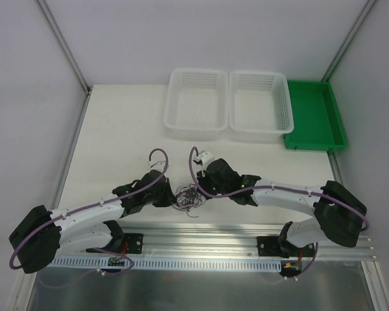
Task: Untangle the cables
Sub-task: Untie the cable.
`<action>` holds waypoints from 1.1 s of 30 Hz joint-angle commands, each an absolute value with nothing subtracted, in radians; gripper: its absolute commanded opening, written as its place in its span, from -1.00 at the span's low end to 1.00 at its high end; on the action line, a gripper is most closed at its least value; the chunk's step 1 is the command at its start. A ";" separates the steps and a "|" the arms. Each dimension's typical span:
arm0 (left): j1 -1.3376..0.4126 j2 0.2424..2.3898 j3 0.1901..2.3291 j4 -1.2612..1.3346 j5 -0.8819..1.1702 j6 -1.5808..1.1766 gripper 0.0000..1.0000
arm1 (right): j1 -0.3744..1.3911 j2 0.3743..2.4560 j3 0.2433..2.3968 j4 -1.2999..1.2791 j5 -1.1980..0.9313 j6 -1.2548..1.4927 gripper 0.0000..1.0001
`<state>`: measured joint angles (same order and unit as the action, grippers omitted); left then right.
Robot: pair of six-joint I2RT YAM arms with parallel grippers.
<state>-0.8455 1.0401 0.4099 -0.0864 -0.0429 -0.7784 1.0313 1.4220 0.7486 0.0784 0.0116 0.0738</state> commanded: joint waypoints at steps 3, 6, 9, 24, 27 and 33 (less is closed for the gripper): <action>-0.856 0.933 0.318 -0.095 -0.127 -0.837 -1.00 | 1.034 1.214 0.664 0.008 0.185 0.087 -0.99; -0.856 0.881 0.276 -0.103 -0.162 -0.857 -1.00 | 1.032 1.100 0.615 -0.069 0.287 0.123 -0.99; -0.856 0.836 0.252 -0.115 -0.192 -0.880 -1.00 | 1.013 0.993 0.595 -0.152 0.382 0.144 -0.99; -0.854 0.687 0.290 -0.394 -0.465 -0.992 -1.00 | 0.828 0.559 0.695 -0.578 0.653 0.190 -0.99; -0.854 0.640 0.330 -0.460 -0.546 -0.997 -1.00 | 0.798 0.480 0.753 -0.647 0.695 0.187 -0.99; -0.854 0.597 0.481 -0.485 -0.534 -0.865 -1.00 | 0.792 0.532 0.851 -0.672 0.553 0.133 -0.78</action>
<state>-0.8715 0.5915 0.4362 -0.2787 -0.3923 -0.9707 0.8219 0.4885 0.7700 -0.6060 0.4679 0.1837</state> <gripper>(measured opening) 0.022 0.083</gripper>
